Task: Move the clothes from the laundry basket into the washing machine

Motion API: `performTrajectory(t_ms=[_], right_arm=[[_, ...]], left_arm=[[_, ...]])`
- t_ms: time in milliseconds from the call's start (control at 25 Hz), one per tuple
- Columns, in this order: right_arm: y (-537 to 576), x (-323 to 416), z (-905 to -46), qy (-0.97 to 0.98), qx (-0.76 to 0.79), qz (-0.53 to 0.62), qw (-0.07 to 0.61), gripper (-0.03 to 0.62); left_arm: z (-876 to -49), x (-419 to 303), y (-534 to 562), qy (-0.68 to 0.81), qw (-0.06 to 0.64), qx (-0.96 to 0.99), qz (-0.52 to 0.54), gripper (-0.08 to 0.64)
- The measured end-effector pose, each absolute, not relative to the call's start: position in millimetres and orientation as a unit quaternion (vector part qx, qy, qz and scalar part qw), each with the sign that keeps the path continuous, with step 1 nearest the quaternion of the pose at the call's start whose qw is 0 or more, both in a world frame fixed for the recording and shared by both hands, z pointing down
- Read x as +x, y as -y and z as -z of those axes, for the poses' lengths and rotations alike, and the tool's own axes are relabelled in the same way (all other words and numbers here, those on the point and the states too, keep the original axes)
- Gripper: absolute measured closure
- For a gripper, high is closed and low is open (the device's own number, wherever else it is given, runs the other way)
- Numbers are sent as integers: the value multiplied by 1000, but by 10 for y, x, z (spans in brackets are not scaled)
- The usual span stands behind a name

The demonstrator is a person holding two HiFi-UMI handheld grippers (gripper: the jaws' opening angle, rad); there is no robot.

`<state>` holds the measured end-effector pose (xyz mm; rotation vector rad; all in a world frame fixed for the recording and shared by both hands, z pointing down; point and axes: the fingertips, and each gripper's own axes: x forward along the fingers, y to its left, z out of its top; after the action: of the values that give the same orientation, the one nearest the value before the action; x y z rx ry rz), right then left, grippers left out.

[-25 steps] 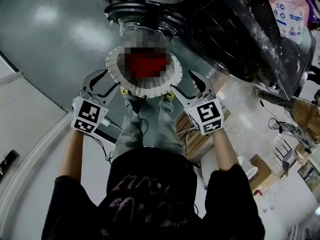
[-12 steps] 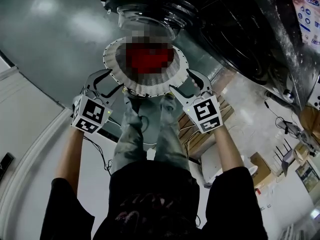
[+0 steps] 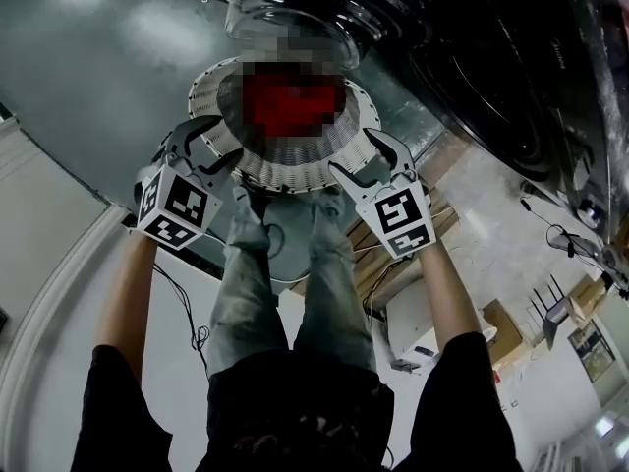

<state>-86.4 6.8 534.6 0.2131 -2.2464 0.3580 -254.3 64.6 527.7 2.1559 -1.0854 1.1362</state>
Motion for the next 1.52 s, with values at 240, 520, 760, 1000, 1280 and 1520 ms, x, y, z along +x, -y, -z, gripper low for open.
performTrajectory(t_ms=[240,520,760,1000,1280,1520], right_arm=[[-90,-973,-5878,892,61,-107,436,259],[-171,-991,-6497,880,43,-91,464,258],[-209,-961,-7006,869,25,-71,488,258],[-218,-1078,-7448,853,1,-30,522,258],[-219,-1193,-7930,841,-21,-14,540,233],[-221,-1186,-8349,835,-32,5,550,214]], left_arm=[[-5941,-2468,-652,355,228,787,-450,294],[-6660,-2395,-681,301,198,786,-503,284],[-7155,-2411,-705,263,177,782,-537,279],[-7541,-2386,-657,232,157,775,-566,262],[-7983,-2302,-537,202,131,780,-577,219],[-8386,-2267,-507,183,129,770,-597,194]])
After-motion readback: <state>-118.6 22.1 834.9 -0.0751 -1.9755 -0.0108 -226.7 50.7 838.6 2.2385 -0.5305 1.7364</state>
